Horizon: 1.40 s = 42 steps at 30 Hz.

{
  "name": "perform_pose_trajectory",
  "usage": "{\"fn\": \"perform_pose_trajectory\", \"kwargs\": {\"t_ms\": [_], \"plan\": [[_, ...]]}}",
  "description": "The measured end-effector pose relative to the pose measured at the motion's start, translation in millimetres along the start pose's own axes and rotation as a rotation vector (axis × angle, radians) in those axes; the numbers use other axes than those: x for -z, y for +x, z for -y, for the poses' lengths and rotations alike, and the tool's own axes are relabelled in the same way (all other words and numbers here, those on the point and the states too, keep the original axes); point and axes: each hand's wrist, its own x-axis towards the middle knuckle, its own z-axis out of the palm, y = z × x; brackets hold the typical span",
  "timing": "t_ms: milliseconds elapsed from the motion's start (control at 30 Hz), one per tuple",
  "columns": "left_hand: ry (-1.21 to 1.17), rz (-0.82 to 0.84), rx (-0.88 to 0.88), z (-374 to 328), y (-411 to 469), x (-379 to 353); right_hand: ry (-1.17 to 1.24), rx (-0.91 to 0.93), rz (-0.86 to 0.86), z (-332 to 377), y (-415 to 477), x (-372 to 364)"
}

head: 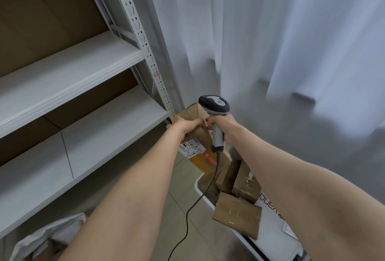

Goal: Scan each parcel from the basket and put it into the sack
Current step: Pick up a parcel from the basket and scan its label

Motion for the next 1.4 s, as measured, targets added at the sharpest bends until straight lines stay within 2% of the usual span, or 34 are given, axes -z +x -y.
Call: {"fn": "perform_pose_trajectory", "kwargs": {"t_ms": [100,200,300,500,833,1400], "plan": [[-0.319,0.007,0.082,0.6,-7.1,10.9,0.019,-0.015,-0.062,0.5,-0.5,8.8],[-0.512,0.003,0.171,0.5,-17.6,27.0,0.038,-0.016,-0.075,-0.6,-2.2,16.9],[-0.649,0.059,0.212,0.6,-23.6,38.7,0.067,0.011,0.008,3.5,-6.1,16.0],[-0.893,0.092,0.219,-4.1,-27.6,59.6,-0.082,0.086,0.145,15.3,-23.3,6.4],[-0.983,0.066,0.212,1.0,-22.6,86.1,-0.328,0.21,0.249,35.3,-41.4,-11.9],[-0.967,0.075,0.204,4.7,-9.9,106.9,-0.385,0.211,0.202,43.1,-50.6,-34.0]]}}
